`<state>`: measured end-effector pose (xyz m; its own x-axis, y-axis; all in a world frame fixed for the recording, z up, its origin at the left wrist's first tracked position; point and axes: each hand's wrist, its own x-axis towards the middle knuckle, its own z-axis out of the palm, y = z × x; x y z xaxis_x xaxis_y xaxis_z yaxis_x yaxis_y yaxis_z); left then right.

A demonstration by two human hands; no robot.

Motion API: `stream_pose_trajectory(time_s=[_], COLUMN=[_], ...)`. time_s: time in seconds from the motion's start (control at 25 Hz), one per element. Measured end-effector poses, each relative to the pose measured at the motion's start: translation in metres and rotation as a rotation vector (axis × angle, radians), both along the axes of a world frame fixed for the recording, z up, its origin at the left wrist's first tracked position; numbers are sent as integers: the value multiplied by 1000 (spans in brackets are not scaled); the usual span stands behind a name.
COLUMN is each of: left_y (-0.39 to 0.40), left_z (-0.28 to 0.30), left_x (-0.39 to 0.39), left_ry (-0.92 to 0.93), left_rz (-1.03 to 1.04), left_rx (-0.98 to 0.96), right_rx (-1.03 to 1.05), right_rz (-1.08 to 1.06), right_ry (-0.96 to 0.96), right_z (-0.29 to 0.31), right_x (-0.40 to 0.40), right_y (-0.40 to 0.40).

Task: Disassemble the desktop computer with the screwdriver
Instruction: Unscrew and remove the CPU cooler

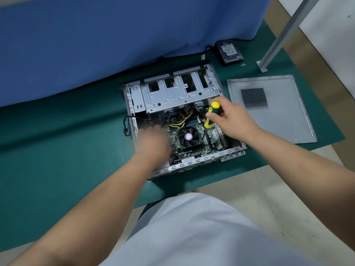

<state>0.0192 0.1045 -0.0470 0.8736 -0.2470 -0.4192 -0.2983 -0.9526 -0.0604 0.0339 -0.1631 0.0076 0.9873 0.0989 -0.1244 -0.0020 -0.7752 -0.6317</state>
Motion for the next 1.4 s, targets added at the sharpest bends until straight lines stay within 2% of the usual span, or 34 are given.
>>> stream_pose_trajectory(time_s=[0.12, 0.32, 0.4, 0.6, 0.72, 1.04, 1.16, 1.28, 1.4], left_y=[-13, -30, -30, -17, -11, -28, -27, -23, -14], left_z=[2, 7, 5, 11, 13, 12, 4, 4, 9], left_x=[19, 37, 42, 49, 51, 63, 58, 51, 46], left_ry=[145, 243, 235, 311, 288, 381, 435, 386, 335], left_rz=[7, 0, 42, 310, 319, 273, 244, 233, 293], left_rx=[69, 122, 32, -426, -529, -435, -327, -235, -253], right_rx=[22, 94, 132, 192, 201, 173, 176, 155, 177], right_rz=[-91, -120, -99, -70, -40, -20, -32, -37, -41], right_ry=[-37, -65, -46, -8, 3, 37, 42, 37, 35], right_z=[6, 14, 12, 3, -2, -7, -10, -8, 0], right_x=[4, 6, 5, 1, -1, -11, -15, -19, -23], right_y=[-4, 7, 16, 32, 37, 46, 45, 50, 61])
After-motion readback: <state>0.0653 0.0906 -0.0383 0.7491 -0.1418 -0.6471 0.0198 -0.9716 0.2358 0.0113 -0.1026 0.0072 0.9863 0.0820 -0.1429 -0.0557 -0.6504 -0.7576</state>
